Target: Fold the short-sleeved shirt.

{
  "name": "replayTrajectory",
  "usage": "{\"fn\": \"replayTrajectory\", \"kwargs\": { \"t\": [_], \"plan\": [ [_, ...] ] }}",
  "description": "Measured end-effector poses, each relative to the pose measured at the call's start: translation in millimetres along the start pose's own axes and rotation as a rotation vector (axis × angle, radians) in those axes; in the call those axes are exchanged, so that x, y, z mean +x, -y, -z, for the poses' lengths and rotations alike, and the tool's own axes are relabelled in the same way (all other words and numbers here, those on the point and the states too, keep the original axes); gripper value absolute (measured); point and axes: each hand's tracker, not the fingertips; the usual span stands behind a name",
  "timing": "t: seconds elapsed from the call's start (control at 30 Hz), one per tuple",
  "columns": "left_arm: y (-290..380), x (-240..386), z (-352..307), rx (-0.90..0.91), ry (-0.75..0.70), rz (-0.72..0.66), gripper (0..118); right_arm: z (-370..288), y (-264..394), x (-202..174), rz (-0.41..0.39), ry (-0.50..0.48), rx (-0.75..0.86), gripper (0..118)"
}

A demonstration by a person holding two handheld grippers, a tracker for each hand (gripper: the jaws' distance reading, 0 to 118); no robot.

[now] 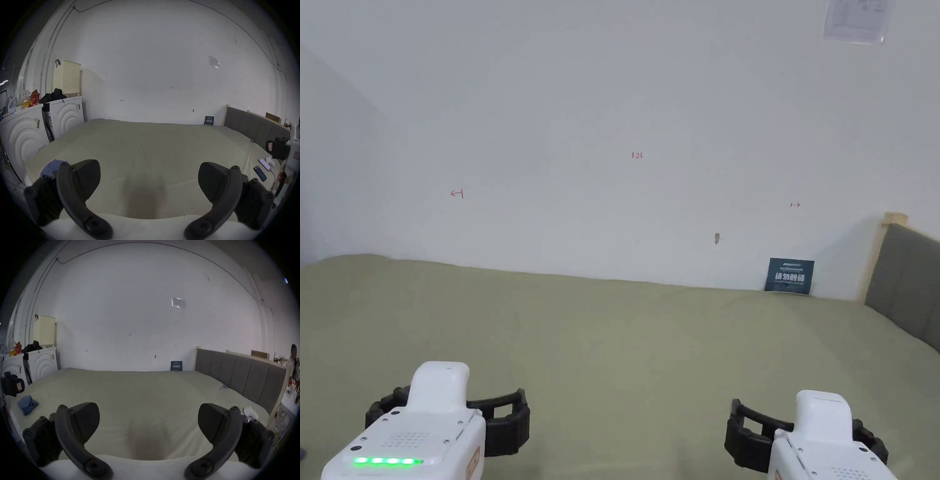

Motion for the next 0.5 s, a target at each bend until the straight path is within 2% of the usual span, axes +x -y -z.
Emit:
{"fn": "replayTrajectory", "kwargs": {
  "t": [0.13,0.33,0.5],
  "plan": [
    [3.3,4.4,-1.3,0.009,-0.031,0.012,118,-2.9,4.5,-1.9,-0.013,-0.035,0.000,118],
    [-1.9,3.4,-9.9,0.033,-0.045,0.002,118,-5.1,8.4,-3.6,-0.030,-0.027,-0.006,118],
    [-5.5,0.5,-9.1,0.025,-0.045,-0.021,118,-5.5,4.1,1.2,0.028,-0.044,-0.006,118]
  ]
}}
